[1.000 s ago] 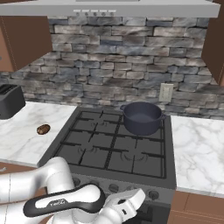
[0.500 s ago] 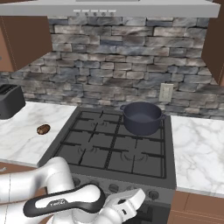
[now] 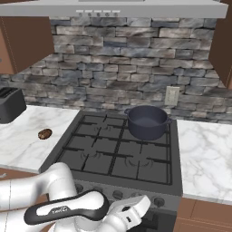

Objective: Turn on the burner for the pot on the stove. Wait thirty seconds for the pot to heat up. Then add the potato to the pot.

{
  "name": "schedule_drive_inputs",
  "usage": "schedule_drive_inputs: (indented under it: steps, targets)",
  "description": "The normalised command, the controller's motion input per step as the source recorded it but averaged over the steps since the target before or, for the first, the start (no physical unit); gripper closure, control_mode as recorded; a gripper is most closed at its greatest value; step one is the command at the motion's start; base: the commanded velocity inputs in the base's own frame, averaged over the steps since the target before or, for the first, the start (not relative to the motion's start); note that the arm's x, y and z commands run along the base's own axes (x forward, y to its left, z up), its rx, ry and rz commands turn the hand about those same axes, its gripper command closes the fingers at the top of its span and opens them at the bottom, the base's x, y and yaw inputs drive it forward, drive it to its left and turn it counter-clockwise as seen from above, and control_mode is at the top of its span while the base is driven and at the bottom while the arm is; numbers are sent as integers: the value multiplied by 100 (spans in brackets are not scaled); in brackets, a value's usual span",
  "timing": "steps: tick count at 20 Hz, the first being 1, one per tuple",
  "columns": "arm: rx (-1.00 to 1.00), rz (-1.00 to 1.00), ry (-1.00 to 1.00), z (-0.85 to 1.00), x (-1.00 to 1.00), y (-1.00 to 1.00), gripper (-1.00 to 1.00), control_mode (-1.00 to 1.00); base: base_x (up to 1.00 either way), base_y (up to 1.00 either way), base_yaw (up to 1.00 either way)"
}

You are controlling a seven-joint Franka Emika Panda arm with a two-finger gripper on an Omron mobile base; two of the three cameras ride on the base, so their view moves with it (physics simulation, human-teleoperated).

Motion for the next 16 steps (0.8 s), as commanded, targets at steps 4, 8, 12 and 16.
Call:
schedule_drive_inputs:
  steps: [4,8,12,16]
  targets:
    - [0,0,0,0,0,0,100,-100,0,0,0]
    - [0,0,0,0,0,0,100,-100,0,0,0]
    - [0,0,0,0,0,0,100,-100,0,0,0]
    - [0,0,0,0,0,0,100,-100,0,0,0]
